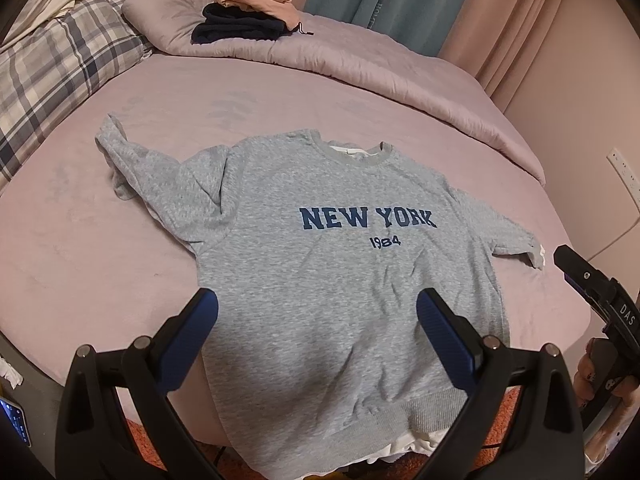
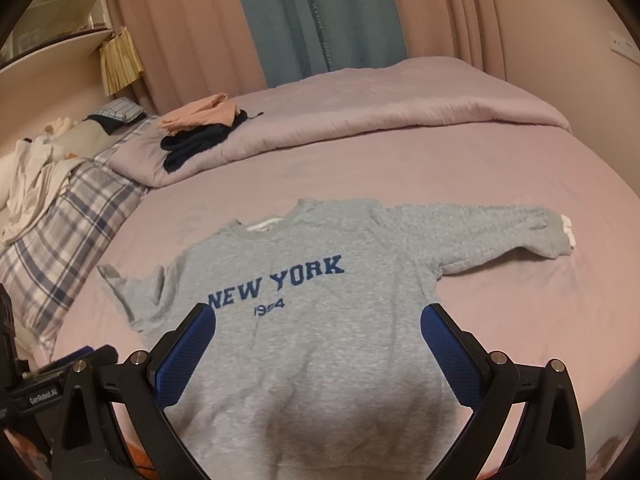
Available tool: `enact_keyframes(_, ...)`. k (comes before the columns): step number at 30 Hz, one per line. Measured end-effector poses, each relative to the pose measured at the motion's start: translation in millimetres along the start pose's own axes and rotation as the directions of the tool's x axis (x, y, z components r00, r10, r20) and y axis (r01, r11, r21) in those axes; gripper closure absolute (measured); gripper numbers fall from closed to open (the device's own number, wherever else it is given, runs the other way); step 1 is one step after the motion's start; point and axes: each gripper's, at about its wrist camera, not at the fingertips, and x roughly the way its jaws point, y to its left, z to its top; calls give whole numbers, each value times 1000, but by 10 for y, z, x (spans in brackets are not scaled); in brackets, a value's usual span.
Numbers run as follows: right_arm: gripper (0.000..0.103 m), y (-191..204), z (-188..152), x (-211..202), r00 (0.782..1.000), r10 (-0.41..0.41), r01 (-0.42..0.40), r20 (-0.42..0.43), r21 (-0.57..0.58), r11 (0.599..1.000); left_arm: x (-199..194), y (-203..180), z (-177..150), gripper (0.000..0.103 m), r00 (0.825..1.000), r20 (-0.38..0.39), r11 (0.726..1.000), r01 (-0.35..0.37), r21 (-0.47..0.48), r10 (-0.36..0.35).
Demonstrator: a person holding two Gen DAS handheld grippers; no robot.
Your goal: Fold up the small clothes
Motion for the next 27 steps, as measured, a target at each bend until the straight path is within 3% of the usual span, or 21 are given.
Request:
enact_keyframes(14,5,-422,47,29,999,-43,42,3,119,992,204,-52,41,5,999,-29,1000,17,7,-16)
enact_keyframes(27,27,-1178,55,295,984,-169,176,-51,290,941,824,-279,-16,16,986,-150,997,82,15,-79)
